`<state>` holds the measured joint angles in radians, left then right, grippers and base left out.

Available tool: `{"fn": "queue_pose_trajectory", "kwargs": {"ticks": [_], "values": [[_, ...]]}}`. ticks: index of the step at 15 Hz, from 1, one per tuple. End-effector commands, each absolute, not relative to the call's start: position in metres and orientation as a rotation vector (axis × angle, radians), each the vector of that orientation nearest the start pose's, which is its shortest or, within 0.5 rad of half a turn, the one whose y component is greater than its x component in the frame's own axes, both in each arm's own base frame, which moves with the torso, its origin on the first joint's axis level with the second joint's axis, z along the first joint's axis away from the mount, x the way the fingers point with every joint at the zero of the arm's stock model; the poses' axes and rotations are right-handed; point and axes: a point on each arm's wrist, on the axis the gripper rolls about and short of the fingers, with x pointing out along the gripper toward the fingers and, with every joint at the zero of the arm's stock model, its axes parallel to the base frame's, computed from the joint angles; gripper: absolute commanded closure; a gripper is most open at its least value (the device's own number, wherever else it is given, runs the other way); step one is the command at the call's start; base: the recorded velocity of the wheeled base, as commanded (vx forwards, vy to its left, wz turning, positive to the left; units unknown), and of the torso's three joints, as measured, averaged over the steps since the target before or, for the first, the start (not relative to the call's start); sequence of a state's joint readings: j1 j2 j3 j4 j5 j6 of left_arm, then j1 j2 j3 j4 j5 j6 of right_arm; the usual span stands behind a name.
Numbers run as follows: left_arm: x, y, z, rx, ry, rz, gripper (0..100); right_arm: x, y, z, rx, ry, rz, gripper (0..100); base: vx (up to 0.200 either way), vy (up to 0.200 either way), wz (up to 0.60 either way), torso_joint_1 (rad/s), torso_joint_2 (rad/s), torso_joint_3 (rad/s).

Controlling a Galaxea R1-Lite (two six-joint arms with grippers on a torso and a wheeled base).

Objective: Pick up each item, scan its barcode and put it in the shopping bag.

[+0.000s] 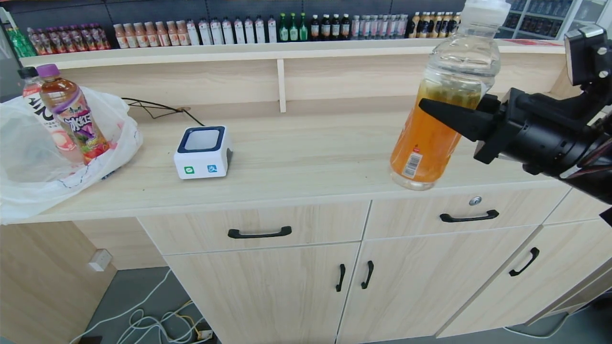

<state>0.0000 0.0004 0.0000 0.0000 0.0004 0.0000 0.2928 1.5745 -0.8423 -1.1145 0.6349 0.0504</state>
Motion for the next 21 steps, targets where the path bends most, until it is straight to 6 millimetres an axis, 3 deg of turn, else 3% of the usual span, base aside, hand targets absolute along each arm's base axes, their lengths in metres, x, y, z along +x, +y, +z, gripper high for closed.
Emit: {"fn": "queue_pose_trajectory", "kwargs": {"ticks": [1, 3, 5, 10, 15, 21], "values": [[-0.023, 0.000, 0.075, 0.000, 0.000, 0.000, 0, 0.268, 0.095, 0.250, 0.033, -0.319, 0.972, 100, 0.000, 0.000, 0.00, 0.000, 0.00, 0.000], [-0.023, 0.000, 0.075, 0.000, 0.000, 0.000, 0, 0.275, 0.115, 0.240, 0.073, -0.420, 1.142, 100, 0.000, 0.000, 0.00, 0.000, 0.00, 0.000], [-0.023, 0.000, 0.075, 0.000, 0.000, 0.000, 0, 0.284, 0.133, 0.227, 0.116, -0.399, 1.206, 100, 0.000, 0.000, 0.00, 0.000, 0.00, 0.000], [-0.023, 0.000, 0.075, 0.000, 0.000, 0.000, 0, 0.275, 0.147, 0.230, 0.243, -0.318, 1.290, 100, 0.000, 0.000, 0.00, 0.000, 0.00, 0.000], [-0.023, 0.000, 0.075, 0.000, 0.000, 0.000, 0, 0.242, 0.158, 0.246, 0.376, -0.253, 1.409, 100, 0.000, 0.000, 0.00, 0.000, 0.00, 0.000], [-0.023, 0.000, 0.075, 0.000, 0.000, 0.000, 0, 0.192, 0.152, 0.254, 0.521, -0.134, 1.516, 100, 0.000, 0.000, 0.00, 0.000, 0.00, 0.000]]}}
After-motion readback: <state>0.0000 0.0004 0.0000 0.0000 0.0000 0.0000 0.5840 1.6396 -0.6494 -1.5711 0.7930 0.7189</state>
